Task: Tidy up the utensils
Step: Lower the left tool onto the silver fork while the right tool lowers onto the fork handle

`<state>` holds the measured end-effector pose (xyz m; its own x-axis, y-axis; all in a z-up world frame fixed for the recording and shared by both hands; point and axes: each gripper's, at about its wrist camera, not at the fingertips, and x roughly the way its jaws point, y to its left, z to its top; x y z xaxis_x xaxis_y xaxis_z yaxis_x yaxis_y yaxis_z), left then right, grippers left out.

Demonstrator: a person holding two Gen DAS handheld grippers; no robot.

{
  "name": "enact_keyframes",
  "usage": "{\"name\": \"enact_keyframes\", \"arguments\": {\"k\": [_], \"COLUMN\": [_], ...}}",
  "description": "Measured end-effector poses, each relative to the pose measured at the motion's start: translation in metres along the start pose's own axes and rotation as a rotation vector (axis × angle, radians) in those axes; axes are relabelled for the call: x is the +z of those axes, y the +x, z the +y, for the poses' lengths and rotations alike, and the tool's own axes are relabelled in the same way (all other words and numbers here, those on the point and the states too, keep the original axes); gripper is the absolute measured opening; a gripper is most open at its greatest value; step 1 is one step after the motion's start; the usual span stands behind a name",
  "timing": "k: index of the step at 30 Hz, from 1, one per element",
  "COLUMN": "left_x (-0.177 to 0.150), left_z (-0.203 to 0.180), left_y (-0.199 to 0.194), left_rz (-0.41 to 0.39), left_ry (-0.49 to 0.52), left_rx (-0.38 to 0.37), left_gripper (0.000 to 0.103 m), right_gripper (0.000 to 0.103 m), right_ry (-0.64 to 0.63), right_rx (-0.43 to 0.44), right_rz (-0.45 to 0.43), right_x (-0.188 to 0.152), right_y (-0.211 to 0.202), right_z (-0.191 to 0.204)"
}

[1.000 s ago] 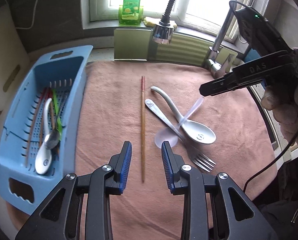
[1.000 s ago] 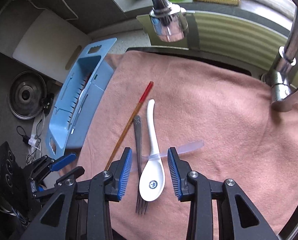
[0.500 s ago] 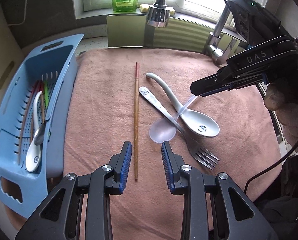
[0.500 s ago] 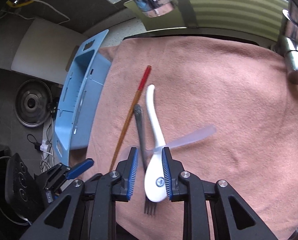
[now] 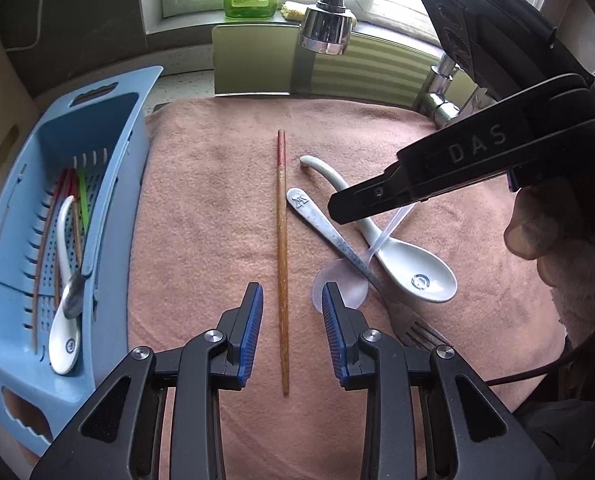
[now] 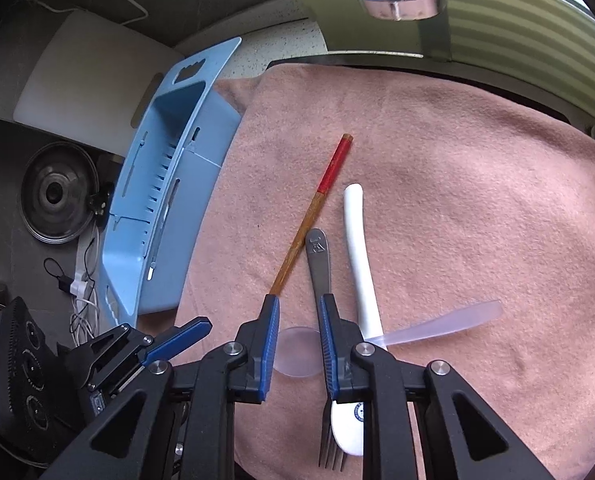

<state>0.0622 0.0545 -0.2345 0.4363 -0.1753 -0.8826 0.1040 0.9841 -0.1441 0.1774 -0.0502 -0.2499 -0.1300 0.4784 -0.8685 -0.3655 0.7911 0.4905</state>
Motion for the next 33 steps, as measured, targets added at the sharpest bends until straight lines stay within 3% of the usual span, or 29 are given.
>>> {"name": "enact_keyframes", "arguments": {"k": [12,24,33], "left_x": [-0.015,-0.052,-0.081], "left_z": [-0.008,-0.016,-0.054], "left_y": [-0.005,-0.009,-0.003], "left_rz": [0.004,-0.006,-0.039], "left_ry": [0.006,-0.116,-0.216], "left_rx": [-0.042,-0.083,-0.082], "left_gripper": [0.029,0.029,0.029], "right_gripper": [0.018,0.018,0.018], "right_ry": [-0.065,-0.210,-0.234], "right_rx": [-0.115,-0.266,-0.240], "right_rz": [0.053,0.153,0.244], "right_x": [0.019,0.021,0.011], "right_y": [0.026,0.050,0.052], "right_z": [0.008,0.035,0.033]}}
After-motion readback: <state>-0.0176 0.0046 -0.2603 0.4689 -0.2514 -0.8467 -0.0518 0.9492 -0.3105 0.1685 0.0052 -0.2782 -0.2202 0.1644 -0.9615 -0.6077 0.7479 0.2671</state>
